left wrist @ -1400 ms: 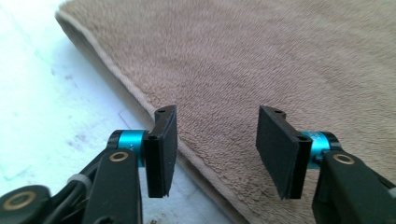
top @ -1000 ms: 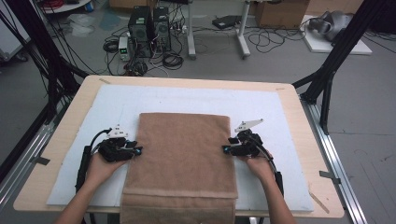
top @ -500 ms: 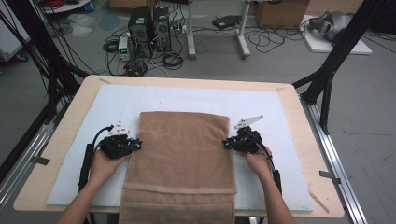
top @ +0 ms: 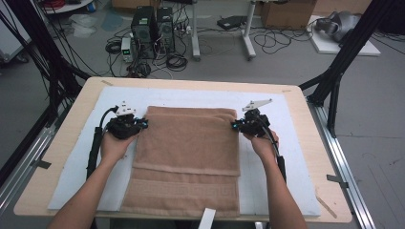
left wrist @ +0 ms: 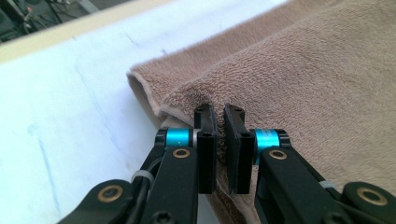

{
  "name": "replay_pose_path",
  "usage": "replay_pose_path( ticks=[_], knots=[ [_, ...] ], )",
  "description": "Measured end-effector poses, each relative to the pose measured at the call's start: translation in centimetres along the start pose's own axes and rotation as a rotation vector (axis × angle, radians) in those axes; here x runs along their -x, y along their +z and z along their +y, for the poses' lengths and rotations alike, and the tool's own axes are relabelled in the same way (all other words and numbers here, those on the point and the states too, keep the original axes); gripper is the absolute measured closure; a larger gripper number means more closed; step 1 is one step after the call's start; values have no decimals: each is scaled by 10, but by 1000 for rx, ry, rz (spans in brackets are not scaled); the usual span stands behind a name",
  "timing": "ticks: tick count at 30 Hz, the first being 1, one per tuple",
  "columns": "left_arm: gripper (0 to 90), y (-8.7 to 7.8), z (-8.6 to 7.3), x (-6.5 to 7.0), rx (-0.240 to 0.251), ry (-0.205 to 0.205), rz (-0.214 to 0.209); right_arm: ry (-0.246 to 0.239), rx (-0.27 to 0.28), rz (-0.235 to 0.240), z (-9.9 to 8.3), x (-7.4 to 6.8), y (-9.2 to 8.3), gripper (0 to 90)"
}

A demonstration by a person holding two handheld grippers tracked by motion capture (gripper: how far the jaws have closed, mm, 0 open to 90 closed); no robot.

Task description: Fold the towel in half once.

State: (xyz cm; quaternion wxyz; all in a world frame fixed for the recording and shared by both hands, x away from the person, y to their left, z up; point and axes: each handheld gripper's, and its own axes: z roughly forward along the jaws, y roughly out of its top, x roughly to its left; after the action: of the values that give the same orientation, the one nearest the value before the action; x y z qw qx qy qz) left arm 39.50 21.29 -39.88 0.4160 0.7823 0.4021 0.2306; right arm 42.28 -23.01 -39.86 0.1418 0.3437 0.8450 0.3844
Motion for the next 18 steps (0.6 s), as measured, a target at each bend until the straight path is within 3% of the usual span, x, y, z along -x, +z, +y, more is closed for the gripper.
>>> replay_pose_path(
  ticks=[4, 6, 8, 11, 15, 18],
  knots=[
    [827, 9, 3, -3, -16, -15, 3, 6, -10, -20, 9, 7, 4, 797],
    [757, 13, -1, -5, -46, -23, -1, 22, -22, -35, 6, 9, 8, 704],
    [706, 9, -4, -8, -38, -27, -19, 38, -34, -29, 3, 9, 9, 631],
    [641, -5, -7, -10, -11, -33, -33, 51, 17, -38, -1, 8, -4, 571],
    [619, -22, -13, -6, 21, -13, -71, 51, 76, -1, -7, 2, -26, 543],
    [609, -27, -23, 0, 6, 0, -97, 19, 69, 18, -15, -10, -33, 514]
  ],
)
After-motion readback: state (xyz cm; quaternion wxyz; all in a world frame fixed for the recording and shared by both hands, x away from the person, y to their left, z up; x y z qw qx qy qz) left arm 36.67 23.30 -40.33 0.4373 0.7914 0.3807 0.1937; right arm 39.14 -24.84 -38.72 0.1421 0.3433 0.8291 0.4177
